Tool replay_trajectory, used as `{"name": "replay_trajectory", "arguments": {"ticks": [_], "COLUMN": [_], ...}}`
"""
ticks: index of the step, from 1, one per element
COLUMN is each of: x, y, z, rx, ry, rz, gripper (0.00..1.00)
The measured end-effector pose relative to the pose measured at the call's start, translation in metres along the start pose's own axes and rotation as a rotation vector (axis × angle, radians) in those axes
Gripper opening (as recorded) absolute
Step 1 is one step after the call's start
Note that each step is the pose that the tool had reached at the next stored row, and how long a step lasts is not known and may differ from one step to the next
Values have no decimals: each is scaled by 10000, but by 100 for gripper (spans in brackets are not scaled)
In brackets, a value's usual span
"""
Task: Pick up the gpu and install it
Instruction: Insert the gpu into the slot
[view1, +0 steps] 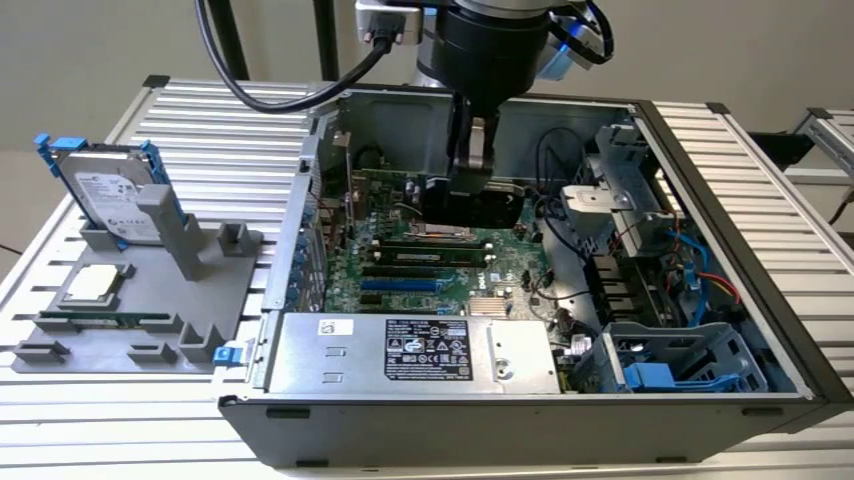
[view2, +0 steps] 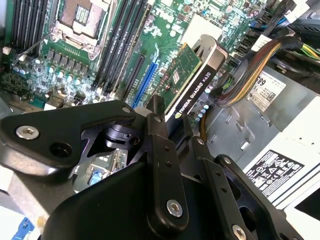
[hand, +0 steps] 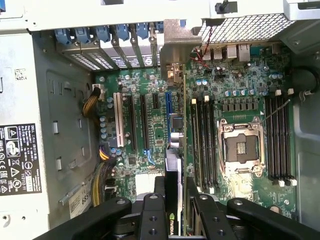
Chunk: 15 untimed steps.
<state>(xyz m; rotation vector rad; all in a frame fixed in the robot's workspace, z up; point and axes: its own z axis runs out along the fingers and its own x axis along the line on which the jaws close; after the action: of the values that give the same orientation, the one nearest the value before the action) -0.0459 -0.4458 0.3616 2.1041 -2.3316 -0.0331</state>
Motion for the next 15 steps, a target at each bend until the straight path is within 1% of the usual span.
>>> {"name": "replay_trajectory", "arguments": {"ticks": [7, 15], "x": [0, 1], "y": [0, 2], "z": [9, 58], "rx": [1, 0], "ry": [-2, 0], "rz": [1, 0], "gripper": [0, 0]}}
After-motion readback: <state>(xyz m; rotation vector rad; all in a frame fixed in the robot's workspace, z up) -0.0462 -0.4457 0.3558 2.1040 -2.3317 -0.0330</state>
